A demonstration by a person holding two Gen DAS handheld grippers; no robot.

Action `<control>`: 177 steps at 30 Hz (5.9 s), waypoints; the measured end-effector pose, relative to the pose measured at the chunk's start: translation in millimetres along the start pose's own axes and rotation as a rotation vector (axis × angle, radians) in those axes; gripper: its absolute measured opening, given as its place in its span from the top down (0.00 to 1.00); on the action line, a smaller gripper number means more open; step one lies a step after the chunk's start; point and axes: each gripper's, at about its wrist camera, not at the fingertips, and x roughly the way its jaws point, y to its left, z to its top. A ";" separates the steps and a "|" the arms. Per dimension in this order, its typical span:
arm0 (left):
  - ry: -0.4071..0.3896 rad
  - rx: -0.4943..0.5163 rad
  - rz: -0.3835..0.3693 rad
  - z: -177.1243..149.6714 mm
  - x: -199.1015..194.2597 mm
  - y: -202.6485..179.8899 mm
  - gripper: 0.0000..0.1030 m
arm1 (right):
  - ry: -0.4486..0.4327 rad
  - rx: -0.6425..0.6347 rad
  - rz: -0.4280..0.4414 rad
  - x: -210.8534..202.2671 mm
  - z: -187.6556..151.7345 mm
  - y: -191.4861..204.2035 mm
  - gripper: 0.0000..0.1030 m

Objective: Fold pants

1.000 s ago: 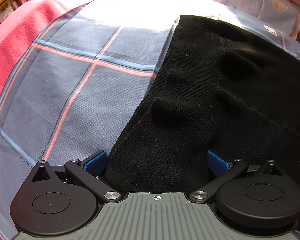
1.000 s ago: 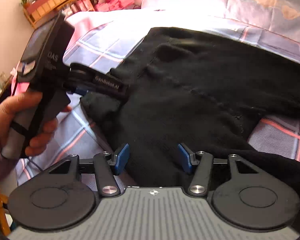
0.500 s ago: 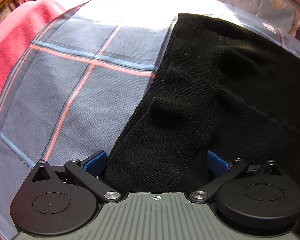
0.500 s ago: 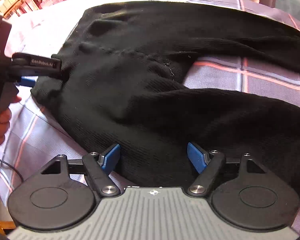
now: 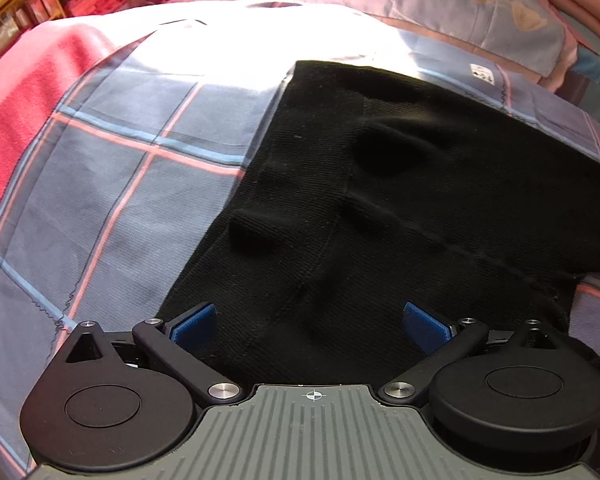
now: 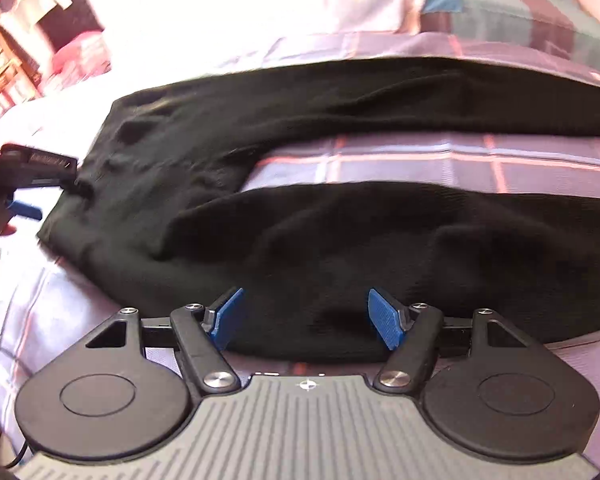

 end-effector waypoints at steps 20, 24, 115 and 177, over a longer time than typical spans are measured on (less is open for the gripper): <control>0.069 0.145 0.064 -20.6 41.6 -62.0 0.00 | -0.053 0.343 -0.306 -5.2 -6.2 -191.9 0.22; 0.080 0.139 0.074 -18.2 43.5 -63.9 0.00 | -0.117 0.449 -0.442 -19.3 -8.9 -212.8 0.15; 0.061 0.183 0.063 -32.3 -5.5 4.0 0.00 | -0.152 0.330 -0.299 -98.6 -44.0 -98.2 0.16; 0.127 -0.395 -0.397 -72.9 0.4 54.2 0.00 | -0.073 0.841 0.063 -23.8 -45.8 -246.5 0.51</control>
